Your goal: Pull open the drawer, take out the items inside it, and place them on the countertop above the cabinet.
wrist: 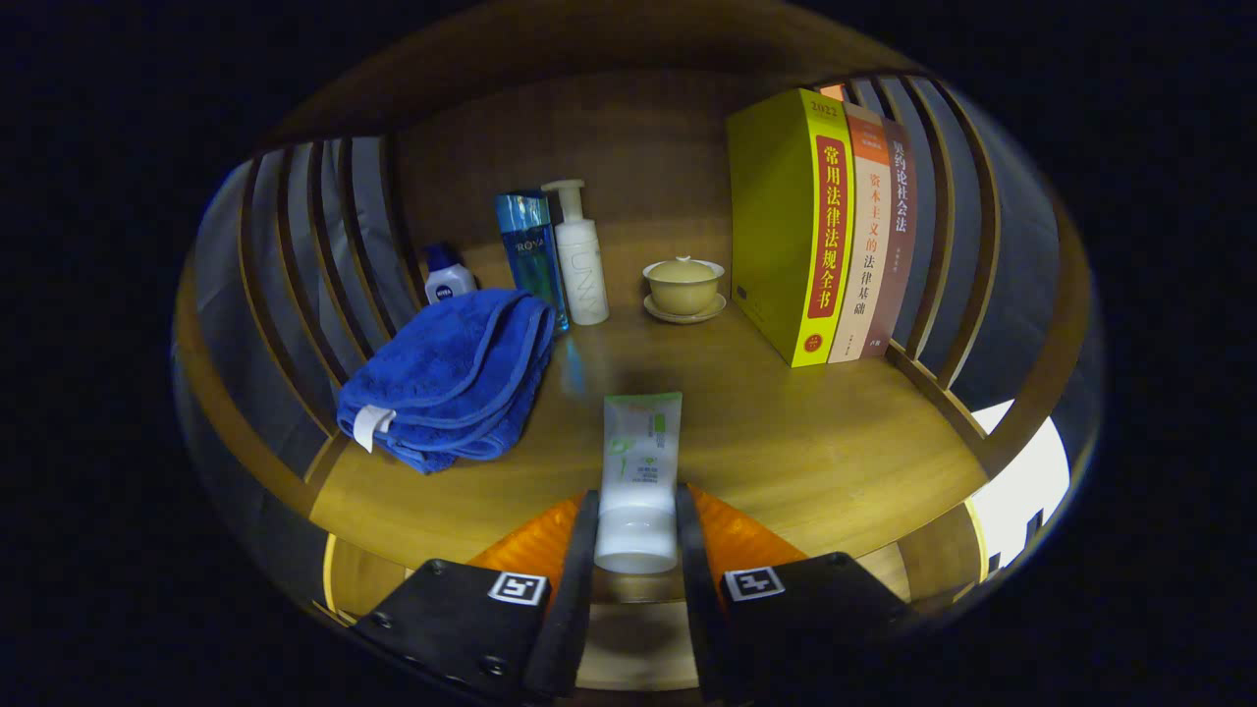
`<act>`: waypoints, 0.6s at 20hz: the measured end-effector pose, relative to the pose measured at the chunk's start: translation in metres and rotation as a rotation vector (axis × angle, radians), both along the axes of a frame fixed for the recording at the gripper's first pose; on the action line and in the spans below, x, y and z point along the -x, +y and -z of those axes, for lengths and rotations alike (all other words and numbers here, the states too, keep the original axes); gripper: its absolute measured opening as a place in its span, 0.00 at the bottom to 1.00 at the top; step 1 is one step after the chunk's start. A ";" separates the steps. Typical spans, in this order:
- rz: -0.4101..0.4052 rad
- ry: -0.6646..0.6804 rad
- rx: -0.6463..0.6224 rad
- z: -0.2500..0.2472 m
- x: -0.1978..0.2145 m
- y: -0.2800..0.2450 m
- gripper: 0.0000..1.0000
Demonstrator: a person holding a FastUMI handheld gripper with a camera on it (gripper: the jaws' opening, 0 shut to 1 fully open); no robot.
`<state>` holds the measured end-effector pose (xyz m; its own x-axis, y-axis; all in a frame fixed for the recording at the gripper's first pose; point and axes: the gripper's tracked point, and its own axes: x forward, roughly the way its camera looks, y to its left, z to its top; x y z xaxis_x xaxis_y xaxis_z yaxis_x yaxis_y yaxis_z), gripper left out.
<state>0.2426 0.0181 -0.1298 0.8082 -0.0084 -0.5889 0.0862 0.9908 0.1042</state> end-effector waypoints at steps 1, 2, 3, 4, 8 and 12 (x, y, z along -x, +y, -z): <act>0.000 0.003 0.006 0.000 0.000 0.000 0.56; -0.003 -0.002 0.008 -0.002 -0.001 -0.001 0.56; -0.002 -0.007 0.014 -0.005 0.000 -0.002 0.62; -0.003 -0.010 0.017 -0.007 0.000 -0.004 0.67; 0.007 -0.058 0.035 -0.028 0.005 -0.007 0.86; -0.042 -0.149 0.058 -0.067 0.023 0.006 0.94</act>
